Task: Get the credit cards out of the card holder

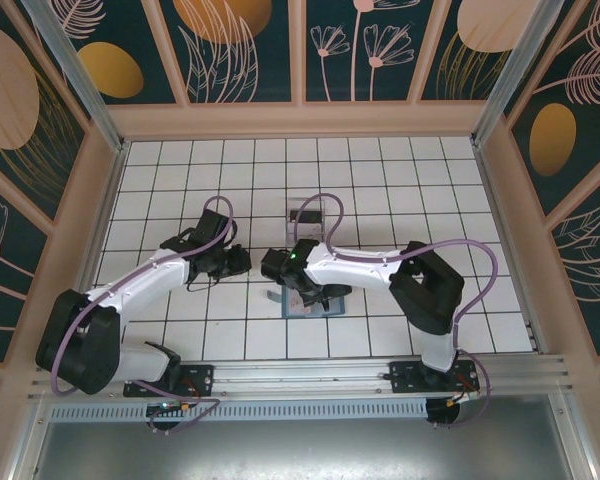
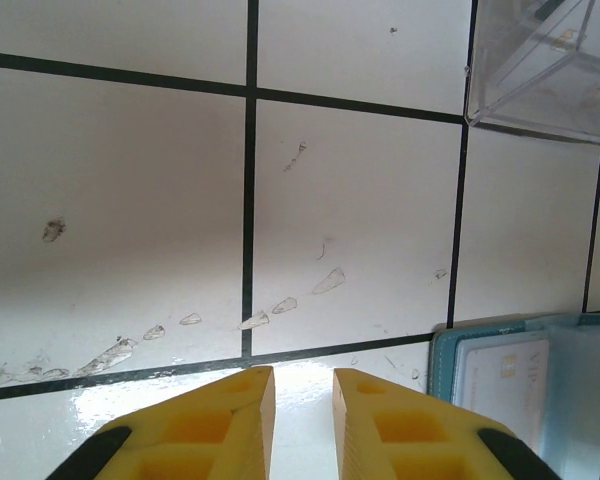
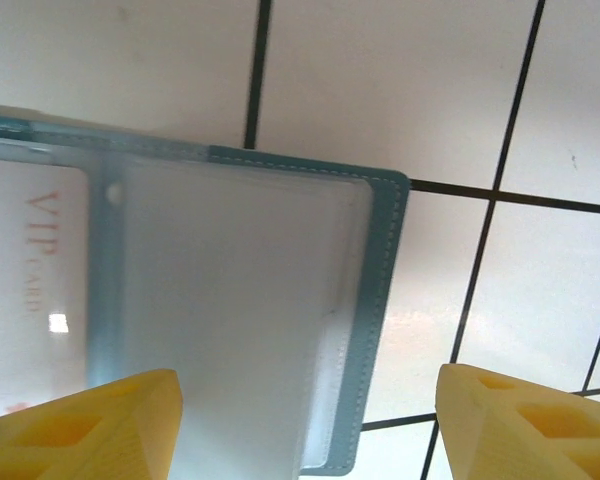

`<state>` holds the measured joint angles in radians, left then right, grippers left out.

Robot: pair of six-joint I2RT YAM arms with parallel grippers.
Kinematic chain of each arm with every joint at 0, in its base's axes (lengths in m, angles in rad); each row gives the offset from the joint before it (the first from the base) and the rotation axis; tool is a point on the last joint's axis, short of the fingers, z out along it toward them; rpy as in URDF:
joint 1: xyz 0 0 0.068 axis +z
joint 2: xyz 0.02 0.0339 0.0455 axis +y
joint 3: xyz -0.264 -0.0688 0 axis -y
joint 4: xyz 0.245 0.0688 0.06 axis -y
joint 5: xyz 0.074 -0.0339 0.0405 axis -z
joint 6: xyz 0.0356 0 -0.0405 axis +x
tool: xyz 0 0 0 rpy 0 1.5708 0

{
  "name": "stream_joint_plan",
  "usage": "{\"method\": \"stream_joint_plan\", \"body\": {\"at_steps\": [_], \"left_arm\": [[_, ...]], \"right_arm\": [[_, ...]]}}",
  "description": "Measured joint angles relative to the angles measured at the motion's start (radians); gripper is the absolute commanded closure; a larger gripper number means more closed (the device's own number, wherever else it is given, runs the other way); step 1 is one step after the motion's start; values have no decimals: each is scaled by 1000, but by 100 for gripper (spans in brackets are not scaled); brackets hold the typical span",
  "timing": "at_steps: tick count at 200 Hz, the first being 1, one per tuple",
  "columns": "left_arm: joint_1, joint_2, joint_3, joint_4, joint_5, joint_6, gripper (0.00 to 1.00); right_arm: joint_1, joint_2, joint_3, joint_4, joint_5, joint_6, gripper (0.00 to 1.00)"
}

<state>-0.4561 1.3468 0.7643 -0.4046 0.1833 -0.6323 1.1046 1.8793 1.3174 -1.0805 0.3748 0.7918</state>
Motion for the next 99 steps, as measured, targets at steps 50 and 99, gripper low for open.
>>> {"method": "stream_joint_plan", "body": {"at_steps": [50, 99], "left_arm": [[-8, 4, 24, -11, 0, 4, 79], [-77, 28, 48, -5, 0, -1, 80]], "right_arm": [[-21, -2, -36, -1, 6, 0, 32], [-27, -37, -35, 6, 13, -1, 34]]}}
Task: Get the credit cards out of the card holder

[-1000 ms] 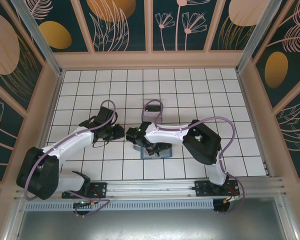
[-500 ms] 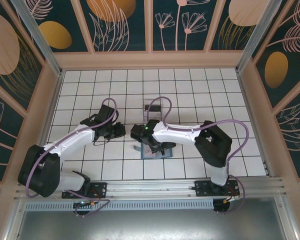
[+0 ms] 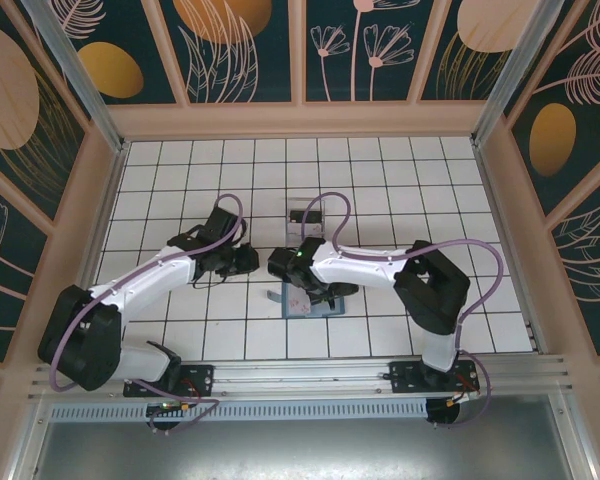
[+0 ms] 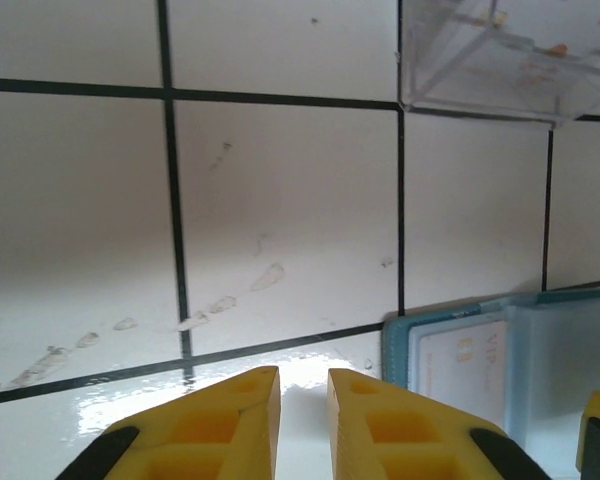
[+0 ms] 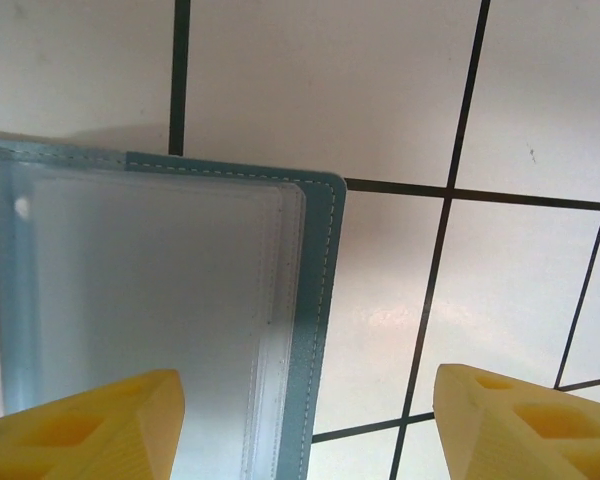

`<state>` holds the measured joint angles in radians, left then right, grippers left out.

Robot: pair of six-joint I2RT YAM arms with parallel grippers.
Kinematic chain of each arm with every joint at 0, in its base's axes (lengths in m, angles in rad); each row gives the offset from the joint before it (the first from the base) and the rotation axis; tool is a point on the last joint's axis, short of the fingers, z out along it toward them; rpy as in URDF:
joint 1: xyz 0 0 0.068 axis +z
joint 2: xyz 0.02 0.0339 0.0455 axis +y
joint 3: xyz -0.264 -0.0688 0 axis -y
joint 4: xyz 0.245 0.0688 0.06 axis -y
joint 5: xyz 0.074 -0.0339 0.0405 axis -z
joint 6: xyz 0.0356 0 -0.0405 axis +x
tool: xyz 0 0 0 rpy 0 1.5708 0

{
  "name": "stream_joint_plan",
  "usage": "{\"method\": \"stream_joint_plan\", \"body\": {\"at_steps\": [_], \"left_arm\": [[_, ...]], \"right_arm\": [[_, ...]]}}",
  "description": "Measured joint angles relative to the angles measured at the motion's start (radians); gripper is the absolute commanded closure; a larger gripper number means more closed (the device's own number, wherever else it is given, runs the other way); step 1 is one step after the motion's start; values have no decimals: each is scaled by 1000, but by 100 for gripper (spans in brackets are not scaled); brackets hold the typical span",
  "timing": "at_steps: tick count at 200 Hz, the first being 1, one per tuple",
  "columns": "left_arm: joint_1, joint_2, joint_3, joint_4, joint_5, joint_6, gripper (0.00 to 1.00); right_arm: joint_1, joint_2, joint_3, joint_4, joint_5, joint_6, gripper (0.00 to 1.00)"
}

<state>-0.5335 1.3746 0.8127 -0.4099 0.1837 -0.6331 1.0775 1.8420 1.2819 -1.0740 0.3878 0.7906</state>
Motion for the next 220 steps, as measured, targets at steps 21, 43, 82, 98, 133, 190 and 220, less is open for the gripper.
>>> {"method": "stream_joint_plan", "body": {"at_steps": [21, 43, 82, 98, 133, 190, 220], "left_arm": [[-29, 18, 0, 12, 5, -12, 82], [-54, 27, 0, 30, 19, -32, 83], [-77, 28, -6, 71, 34, -59, 85], [-77, 28, -13, 77, 39, -68, 85], [-79, 28, -29, 99, 50, -84, 88], [-122, 35, -57, 169, 101, -133, 93], [-145, 47, -74, 206, 128, -159, 94]], "right_arm": [[-10, -44, 0, 41, -41, -8, 37], [-27, -100, -2, 103, -96, -14, 41], [-59, -168, -19, 216, -197, -30, 51], [-80, -205, -65, 289, -264, -26, 58], [-152, -269, -208, 463, -439, -15, 70], [-195, -268, -330, 669, -628, 5, 77], [-206, -241, -349, 736, -670, 4, 78]]}}
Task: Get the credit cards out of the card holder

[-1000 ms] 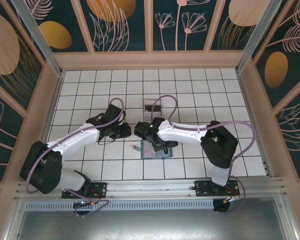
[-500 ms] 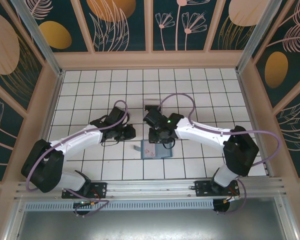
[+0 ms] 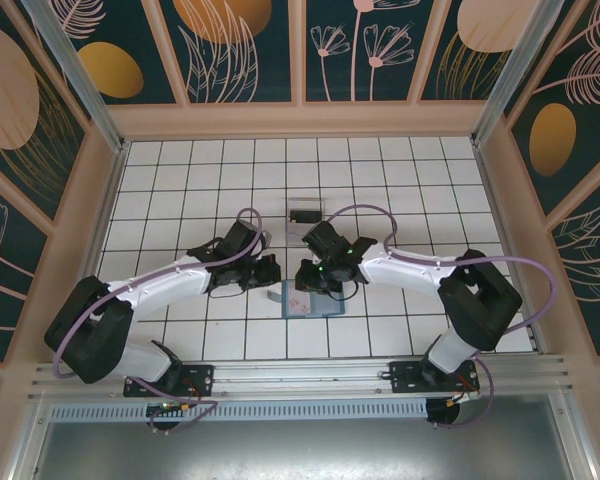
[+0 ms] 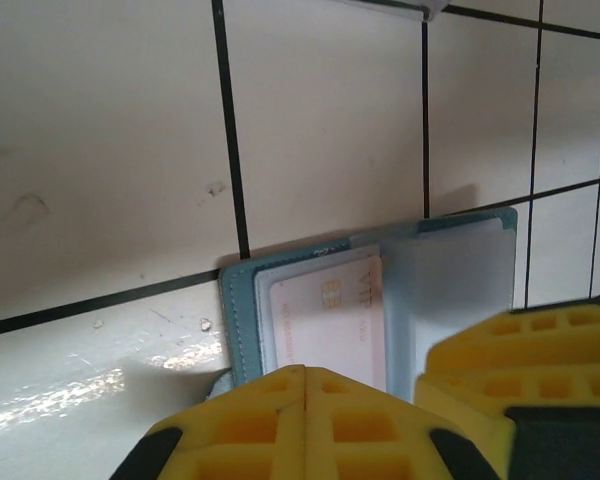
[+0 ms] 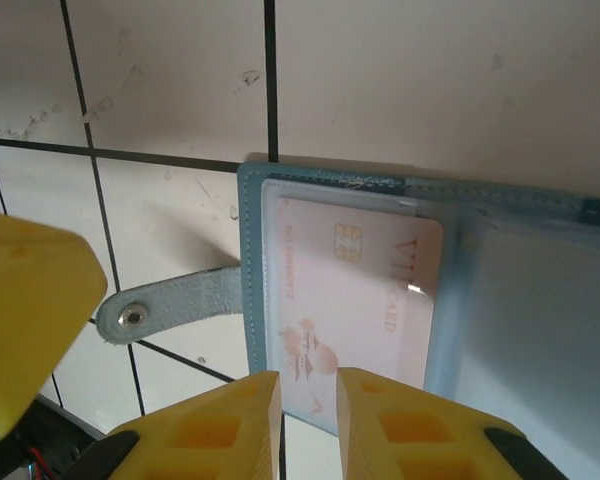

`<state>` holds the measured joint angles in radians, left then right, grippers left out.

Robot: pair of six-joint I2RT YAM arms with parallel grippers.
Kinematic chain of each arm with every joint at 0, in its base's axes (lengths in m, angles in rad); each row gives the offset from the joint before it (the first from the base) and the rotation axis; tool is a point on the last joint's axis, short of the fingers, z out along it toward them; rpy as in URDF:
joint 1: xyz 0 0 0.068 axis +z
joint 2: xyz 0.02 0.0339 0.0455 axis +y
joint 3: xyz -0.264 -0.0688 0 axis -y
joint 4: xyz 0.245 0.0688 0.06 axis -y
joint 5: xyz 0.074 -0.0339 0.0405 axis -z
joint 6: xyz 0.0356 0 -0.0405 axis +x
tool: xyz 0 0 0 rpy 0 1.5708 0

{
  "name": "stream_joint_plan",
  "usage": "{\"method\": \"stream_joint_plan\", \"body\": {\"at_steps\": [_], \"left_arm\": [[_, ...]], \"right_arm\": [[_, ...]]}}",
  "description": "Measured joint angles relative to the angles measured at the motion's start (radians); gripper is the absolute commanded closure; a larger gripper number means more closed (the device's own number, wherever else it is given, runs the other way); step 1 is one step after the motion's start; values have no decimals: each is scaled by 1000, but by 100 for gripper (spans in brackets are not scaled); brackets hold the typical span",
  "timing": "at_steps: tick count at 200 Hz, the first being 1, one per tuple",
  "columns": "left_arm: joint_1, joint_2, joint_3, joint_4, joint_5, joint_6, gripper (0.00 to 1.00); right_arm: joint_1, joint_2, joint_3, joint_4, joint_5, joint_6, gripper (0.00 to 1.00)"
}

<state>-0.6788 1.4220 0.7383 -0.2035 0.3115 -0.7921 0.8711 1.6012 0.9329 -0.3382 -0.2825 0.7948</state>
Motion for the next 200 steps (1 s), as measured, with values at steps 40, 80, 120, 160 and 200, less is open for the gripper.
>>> {"method": "stream_joint_plan", "body": {"at_steps": [40, 80, 120, 160, 200], "left_arm": [[-47, 63, 0, 27, 13, -24, 96], [-88, 127, 0, 28, 23, -29, 98], [-92, 151, 0, 29, 26, -28, 98], [-92, 175, 1, 28, 26, -28, 98], [-92, 189, 18, 15, 25, -21, 98]], "right_arm": [[-21, 39, -27, 45, -28, -1, 77], [-24, 61, -39, 74, -42, -4, 75], [-24, 71, -50, 81, -46, -4, 74], [-26, 72, -52, 81, -45, -4, 72], [-26, 72, -52, 81, -45, -9, 64]]}}
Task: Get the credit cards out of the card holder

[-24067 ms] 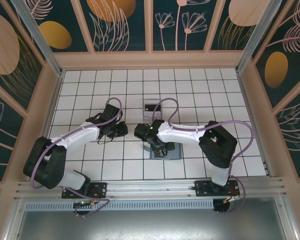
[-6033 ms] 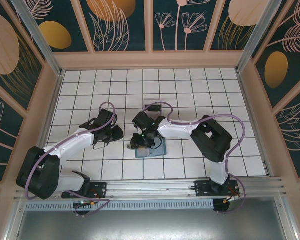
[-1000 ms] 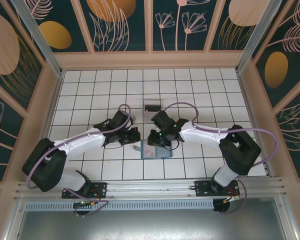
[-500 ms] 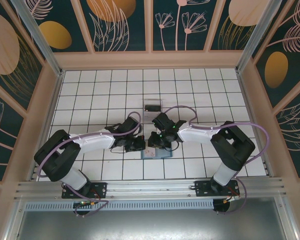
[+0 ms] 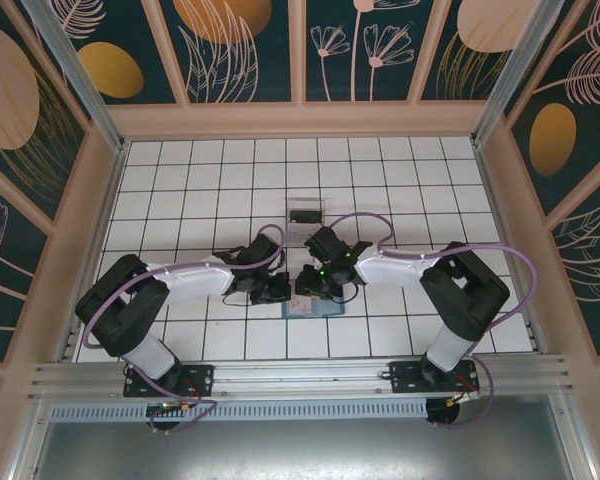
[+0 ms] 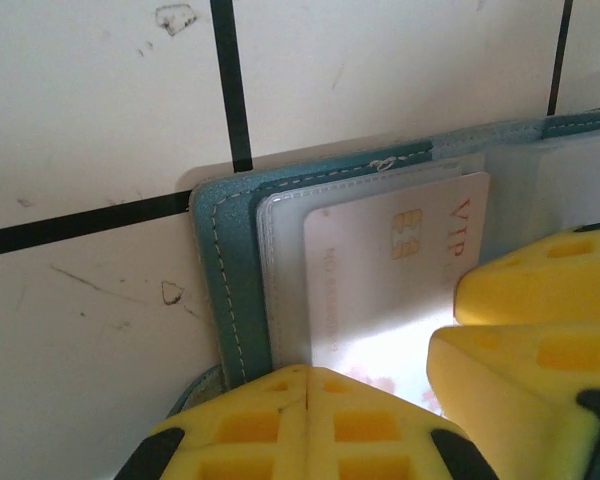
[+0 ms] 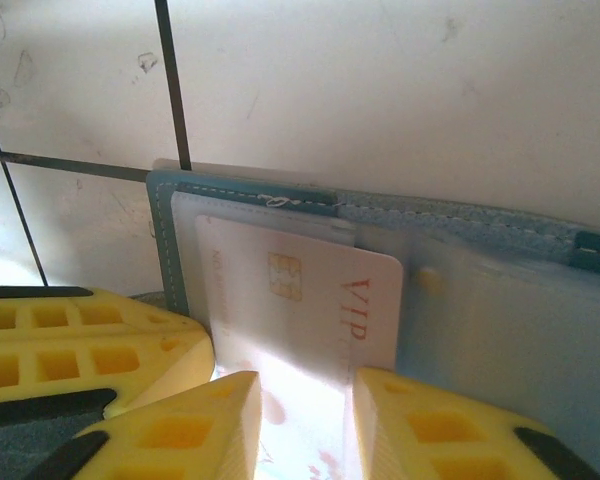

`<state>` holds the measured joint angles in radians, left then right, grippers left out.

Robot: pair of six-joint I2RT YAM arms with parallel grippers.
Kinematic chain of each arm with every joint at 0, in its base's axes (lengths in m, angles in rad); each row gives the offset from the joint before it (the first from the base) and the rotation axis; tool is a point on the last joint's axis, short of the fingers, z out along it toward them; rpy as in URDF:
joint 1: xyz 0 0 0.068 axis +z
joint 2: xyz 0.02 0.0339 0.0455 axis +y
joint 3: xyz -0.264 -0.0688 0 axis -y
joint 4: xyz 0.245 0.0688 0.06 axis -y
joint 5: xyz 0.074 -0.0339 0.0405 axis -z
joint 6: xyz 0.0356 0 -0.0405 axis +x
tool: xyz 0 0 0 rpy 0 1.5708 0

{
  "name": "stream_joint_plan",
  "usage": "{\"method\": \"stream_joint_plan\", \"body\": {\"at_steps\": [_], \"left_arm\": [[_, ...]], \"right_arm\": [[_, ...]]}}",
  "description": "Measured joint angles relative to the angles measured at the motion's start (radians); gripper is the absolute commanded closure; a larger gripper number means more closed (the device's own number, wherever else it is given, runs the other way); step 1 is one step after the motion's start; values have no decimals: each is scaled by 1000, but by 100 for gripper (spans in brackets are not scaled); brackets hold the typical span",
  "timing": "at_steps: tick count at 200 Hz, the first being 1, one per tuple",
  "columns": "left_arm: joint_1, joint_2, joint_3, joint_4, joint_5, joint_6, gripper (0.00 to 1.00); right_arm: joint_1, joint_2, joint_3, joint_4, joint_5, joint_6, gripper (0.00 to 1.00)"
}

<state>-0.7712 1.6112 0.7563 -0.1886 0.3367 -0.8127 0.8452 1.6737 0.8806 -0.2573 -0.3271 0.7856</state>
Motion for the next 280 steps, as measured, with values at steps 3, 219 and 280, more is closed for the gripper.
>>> {"method": "stream_joint_plan", "body": {"at_steps": [3, 219, 280], "left_arm": [[0, 0, 1, -2, 0, 0, 98], [-1, 12, 24, -33, -8, 26, 97], [0, 13, 24, -33, -7, 26, 97]], "right_arm": [[0, 0, 0, 0, 0, 0, 64], [0, -53, -11, -95, 93, -2, 64], [-2, -87, -11, -127, 119, -2, 65]]}}
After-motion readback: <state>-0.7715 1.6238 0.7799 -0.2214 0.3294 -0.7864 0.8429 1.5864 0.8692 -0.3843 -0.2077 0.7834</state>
